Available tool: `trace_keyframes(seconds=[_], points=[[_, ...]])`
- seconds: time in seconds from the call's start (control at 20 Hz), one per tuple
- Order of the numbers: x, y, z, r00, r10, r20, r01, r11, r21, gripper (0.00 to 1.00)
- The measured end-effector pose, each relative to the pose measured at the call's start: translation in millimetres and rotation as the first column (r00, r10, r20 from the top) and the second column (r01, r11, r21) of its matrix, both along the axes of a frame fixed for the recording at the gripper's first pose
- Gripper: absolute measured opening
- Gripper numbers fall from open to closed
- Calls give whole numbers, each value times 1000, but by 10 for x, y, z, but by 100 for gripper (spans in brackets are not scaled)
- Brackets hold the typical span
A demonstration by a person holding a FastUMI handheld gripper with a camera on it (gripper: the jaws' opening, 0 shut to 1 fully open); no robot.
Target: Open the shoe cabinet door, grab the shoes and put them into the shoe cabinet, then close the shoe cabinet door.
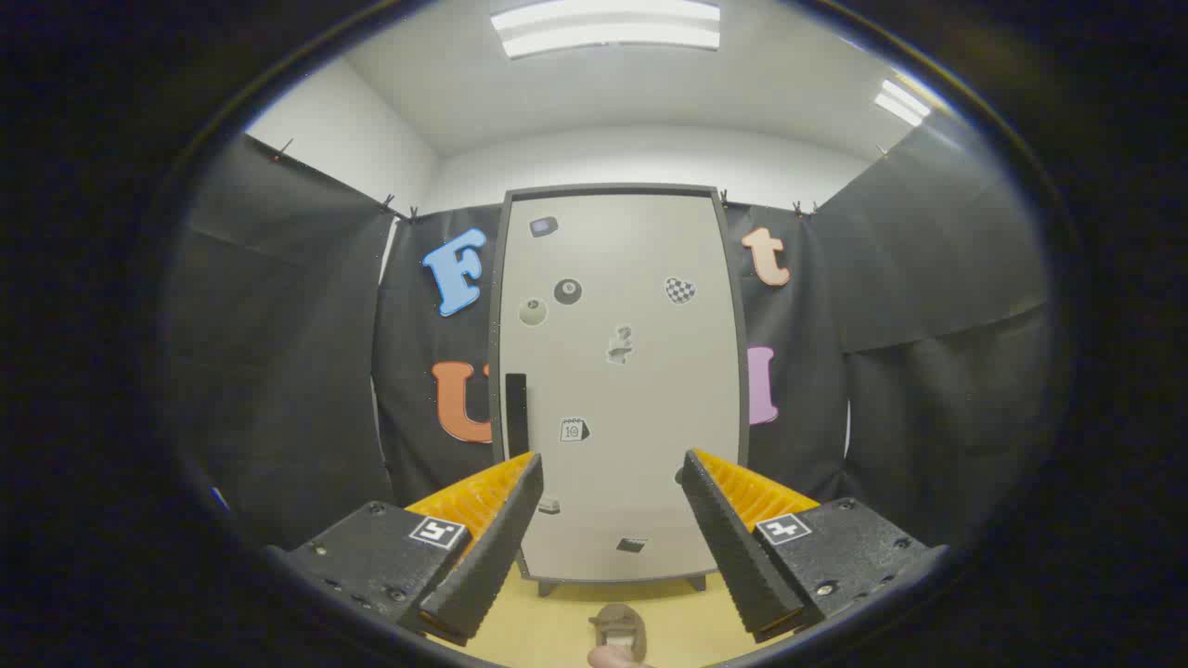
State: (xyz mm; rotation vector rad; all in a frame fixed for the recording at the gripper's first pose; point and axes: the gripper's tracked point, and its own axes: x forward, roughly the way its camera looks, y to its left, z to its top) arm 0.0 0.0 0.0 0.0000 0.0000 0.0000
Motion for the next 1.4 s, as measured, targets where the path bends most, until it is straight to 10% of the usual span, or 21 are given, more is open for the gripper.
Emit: trace_keyframes(seconds=[0.8, 1.4], points=[[326, 259, -216, 995, 86, -44, -87, 996, -13, 99], [1700, 926, -334, 967, 247, -63, -243, 968, 60, 99]])
